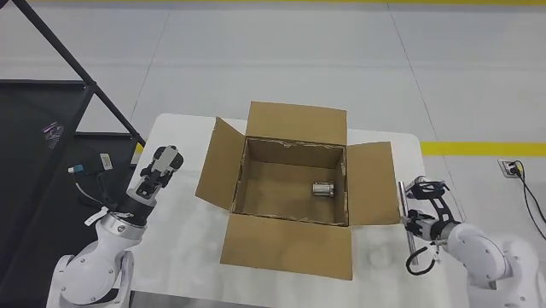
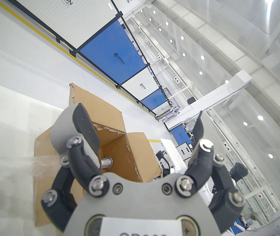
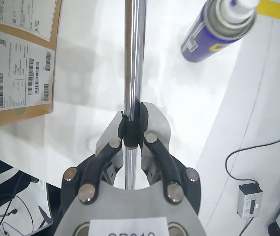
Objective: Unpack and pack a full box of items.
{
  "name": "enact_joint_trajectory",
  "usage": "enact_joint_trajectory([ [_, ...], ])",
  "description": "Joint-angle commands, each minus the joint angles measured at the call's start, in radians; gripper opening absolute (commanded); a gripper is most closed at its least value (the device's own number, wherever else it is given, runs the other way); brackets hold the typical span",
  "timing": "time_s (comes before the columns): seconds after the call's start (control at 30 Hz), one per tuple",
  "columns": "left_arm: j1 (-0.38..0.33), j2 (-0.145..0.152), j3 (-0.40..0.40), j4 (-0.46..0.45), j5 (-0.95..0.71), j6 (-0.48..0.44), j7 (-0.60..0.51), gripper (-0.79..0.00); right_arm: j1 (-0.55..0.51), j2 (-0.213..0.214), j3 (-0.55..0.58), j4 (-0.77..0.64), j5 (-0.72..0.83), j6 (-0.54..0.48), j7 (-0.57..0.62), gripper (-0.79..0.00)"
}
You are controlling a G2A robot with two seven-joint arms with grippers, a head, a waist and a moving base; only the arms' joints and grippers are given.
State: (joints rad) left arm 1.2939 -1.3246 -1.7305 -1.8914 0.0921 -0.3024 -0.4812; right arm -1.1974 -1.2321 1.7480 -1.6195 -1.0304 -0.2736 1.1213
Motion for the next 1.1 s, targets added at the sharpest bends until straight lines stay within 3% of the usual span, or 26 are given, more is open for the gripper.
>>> enact_joint_trajectory([
  [0.0, 0.000, 0.000, 0.000, 0.000, 0.000, 0.000, 0.000, 0.000, 0.011, 0.003, -0.010, 0.024, 0.004, -0.007, -0.003, -0.785],
  [0.43, 0.000, 0.000, 0.000, 0.000, 0.000, 0.000, 0.000, 0.000, 0.159, 0.010, -0.118, 0.277, -0.007, -0.009, -0.079, -0.785],
  [0.73, 0.000, 0.000, 0.000, 0.000, 0.000, 0.000, 0.000, 0.000, 0.214, 0.015, -0.163, 0.369, 0.005, -0.001, -0.088, -0.763],
  [0.9, 0.000, 0.000, 0.000, 0.000, 0.000, 0.000, 0.000, 0.000, 0.239, 0.017, -0.186, 0.419, 0.000, 0.012, -0.099, -0.693],
  [1.07, 0.000, 0.000, 0.000, 0.000, 0.000, 0.000, 0.000, 0.000, 0.245, 0.022, -0.198, 0.429, 0.005, 0.018, -0.095, -0.560],
])
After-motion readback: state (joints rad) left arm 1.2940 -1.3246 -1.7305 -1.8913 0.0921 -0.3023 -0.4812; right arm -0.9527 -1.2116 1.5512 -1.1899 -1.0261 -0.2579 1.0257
